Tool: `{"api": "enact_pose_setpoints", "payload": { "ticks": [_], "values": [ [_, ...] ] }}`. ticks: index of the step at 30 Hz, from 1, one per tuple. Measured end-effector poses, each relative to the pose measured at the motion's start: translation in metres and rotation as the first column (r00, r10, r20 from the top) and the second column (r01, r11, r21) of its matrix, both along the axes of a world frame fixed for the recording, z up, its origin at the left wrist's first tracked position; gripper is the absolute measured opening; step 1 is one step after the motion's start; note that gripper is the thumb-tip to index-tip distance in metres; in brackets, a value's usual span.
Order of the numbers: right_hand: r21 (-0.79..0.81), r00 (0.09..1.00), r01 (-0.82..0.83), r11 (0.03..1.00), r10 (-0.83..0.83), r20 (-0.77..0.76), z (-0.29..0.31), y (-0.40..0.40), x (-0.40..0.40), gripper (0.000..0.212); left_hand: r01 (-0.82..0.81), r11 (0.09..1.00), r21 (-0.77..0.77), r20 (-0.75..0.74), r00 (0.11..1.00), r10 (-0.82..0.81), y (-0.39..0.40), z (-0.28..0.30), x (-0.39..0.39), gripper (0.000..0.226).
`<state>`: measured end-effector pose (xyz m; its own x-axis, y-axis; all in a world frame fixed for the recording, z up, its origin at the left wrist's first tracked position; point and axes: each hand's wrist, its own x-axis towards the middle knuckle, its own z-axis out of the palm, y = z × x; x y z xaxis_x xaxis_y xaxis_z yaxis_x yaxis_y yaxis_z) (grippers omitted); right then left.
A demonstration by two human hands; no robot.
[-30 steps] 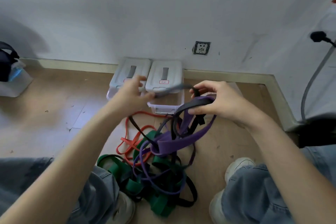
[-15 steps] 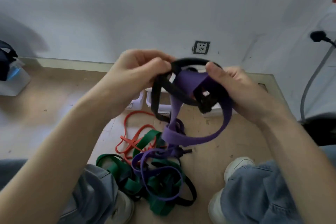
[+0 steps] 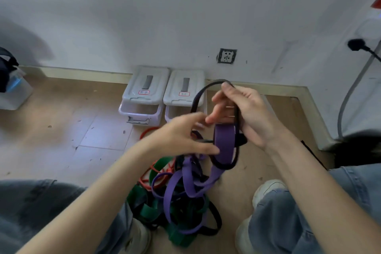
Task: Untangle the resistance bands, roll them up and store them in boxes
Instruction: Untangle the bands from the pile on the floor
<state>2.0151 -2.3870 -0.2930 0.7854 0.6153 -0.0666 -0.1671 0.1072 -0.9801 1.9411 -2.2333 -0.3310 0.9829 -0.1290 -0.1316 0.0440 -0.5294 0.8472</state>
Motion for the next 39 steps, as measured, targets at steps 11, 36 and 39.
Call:
{"api": "enact_pose_setpoints", "payload": {
  "ticks": [11,36,39],
  "values": [
    [-0.749,0.850,0.243,0.616,0.237,0.471,-0.004,-0.010,-0.003,0.035,-0.114,0.992,-0.055,-0.105,0.989,0.108,0.009,-0.016,-0.001,0.035],
    [-0.815,0.863,0.257,0.519,0.256,0.435,-0.017,-0.029,0.020,0.039,-0.128,0.963,0.238,0.281,0.958,0.058,0.007,0.066,-0.005,0.006],
    [-0.342,0.920,-0.192,0.920,0.290,0.263,-0.002,-0.022,0.013,0.030,-0.118,0.991,-0.067,0.301,0.944,0.133,0.009,0.090,0.001,0.013]
  ]
}}
